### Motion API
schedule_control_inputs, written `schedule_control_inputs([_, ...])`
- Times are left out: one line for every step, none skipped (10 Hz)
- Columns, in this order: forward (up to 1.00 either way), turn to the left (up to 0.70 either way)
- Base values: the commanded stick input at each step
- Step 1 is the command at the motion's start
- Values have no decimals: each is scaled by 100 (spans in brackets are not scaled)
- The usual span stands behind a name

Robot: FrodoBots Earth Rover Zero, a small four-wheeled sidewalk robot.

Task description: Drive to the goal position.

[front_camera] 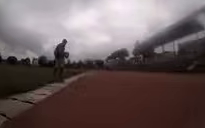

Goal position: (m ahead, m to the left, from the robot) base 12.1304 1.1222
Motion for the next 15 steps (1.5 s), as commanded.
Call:
schedule_control_inputs([70,2])
schedule_control_inputs([70,0])
schedule_control_inputs([70,0])
schedule_control_inputs([70,0])
schedule_control_inputs([70,0])
schedule_control_inputs([70,0])
schedule_control_inputs([70,0])
schedule_control_inputs([70,0])
schedule_control_inputs([70,0])
schedule_control_inputs([70,3])
schedule_control_inputs([70,9])
schedule_control_inputs([70,0])
schedule_control_inputs([70,1])
schedule_control_inputs([70,1])
schedule_control_inputs([70,2])
